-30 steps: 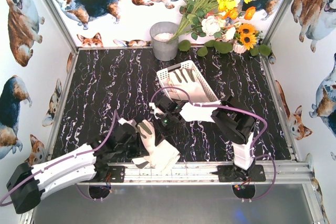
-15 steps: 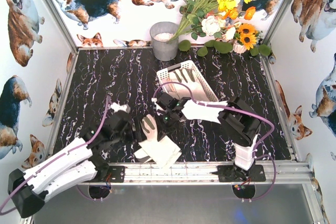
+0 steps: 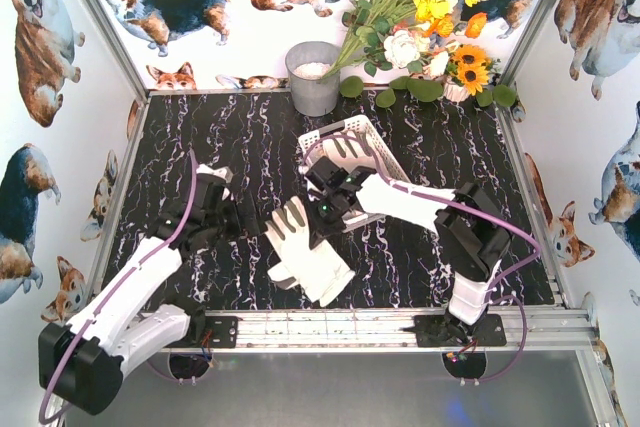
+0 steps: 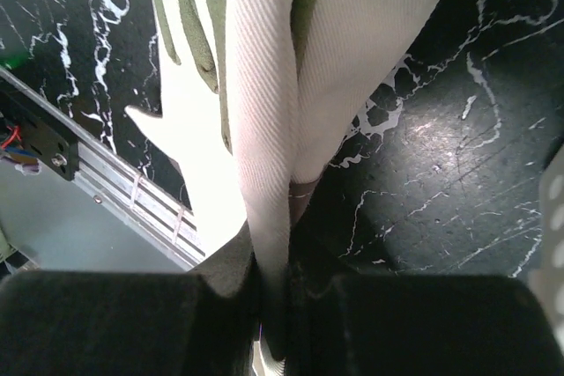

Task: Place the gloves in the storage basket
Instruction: Pick up the glove from the center of the board, then place the glove in the bin.

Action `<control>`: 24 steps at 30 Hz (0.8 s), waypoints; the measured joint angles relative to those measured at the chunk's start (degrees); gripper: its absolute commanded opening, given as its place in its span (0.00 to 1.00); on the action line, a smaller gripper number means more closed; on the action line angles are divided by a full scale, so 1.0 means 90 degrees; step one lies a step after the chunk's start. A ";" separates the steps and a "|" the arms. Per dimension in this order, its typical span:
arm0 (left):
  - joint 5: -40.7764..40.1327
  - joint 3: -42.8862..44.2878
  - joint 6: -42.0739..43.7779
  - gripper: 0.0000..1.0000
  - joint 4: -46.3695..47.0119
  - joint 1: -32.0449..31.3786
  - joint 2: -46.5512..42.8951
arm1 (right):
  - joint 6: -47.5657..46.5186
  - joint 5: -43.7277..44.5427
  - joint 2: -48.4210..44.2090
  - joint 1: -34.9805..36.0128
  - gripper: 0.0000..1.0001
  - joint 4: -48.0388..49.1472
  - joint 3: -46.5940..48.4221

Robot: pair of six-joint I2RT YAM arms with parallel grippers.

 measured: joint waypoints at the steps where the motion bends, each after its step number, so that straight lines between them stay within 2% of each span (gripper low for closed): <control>1: 0.0078 -0.0002 0.0041 0.88 0.0114 0.0022 0.0083 | -0.0029 0.0034 0.0000 -0.0032 0.00 -0.0095 0.0097; 7: 0.0279 -0.0002 0.0240 0.90 0.0549 0.0053 0.0299 | -0.0308 0.0216 0.0000 -0.0272 0.00 -0.0568 0.0848; 24: 0.0012 -0.0002 0.0712 0.94 0.0801 0.0729 -0.0284 | -0.1112 0.0406 0.0282 -0.1037 0.00 -0.1710 0.2883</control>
